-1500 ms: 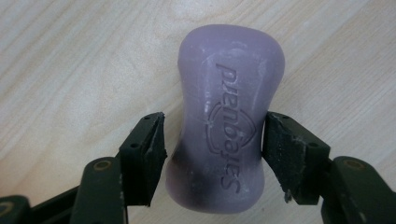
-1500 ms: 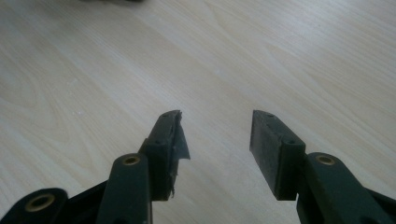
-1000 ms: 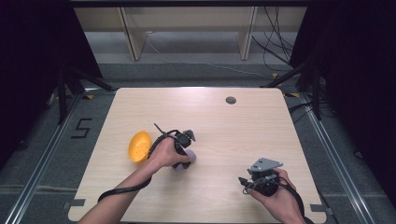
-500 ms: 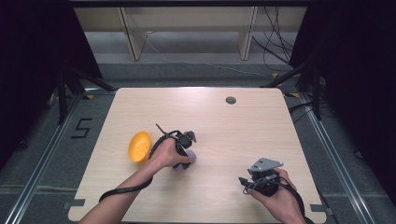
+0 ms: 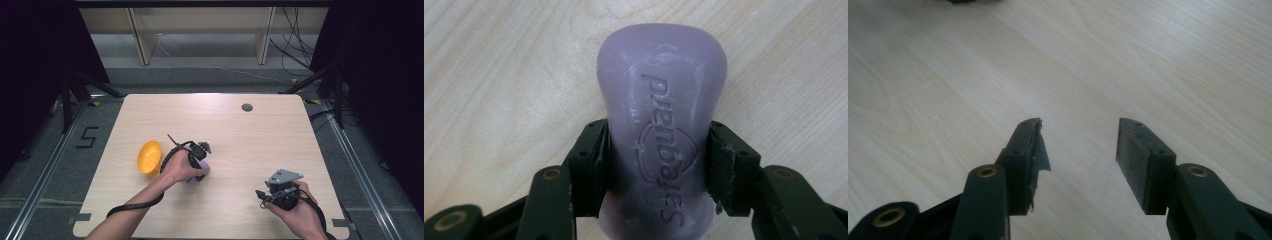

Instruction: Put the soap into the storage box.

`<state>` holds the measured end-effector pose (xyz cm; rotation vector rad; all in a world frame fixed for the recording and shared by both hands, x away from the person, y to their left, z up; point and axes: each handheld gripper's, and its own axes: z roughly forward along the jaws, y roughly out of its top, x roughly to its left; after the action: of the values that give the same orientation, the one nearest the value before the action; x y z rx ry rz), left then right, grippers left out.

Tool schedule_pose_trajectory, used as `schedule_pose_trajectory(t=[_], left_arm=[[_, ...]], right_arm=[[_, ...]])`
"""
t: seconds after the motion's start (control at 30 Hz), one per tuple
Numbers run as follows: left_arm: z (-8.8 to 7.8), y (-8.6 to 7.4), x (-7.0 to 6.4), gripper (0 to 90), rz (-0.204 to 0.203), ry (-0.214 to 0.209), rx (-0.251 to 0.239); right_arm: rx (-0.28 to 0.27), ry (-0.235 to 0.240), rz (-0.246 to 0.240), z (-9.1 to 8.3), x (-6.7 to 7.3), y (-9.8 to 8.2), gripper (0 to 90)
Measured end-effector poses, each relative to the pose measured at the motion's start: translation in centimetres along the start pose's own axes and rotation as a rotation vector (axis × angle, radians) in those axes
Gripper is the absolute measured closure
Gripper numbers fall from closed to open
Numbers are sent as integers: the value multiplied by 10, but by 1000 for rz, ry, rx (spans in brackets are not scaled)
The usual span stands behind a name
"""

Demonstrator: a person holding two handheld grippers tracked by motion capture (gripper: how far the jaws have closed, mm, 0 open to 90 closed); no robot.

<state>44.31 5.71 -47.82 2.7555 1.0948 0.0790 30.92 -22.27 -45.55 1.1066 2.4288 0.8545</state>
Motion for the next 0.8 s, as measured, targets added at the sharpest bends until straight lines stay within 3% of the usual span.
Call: schedule_pose_trajectory(t=[0.37,0.4,0.43,0.5,0.53,0.8], left_arm=[[0,-2,0,478,-4,-16,-12],[0,-2,-2,479,-41,-30,-8],[1,-3,-2,479,-43,-30,-14],[0,-3,-2,480,-38,-31,-12],[0,-2,-1,480,-15,-24,-12],[-1,-3,-1,483,-1,-29,-5]], right_arm=[[-1,2,7,0,0,0,529],[-1,1,6,0,0,0,529],[-1,2,0,0,-1,0,529],[-1,2,1,0,0,0,528],[-2,2,1,0,0,0,528],[-2,2,1,1,0,0,528]])
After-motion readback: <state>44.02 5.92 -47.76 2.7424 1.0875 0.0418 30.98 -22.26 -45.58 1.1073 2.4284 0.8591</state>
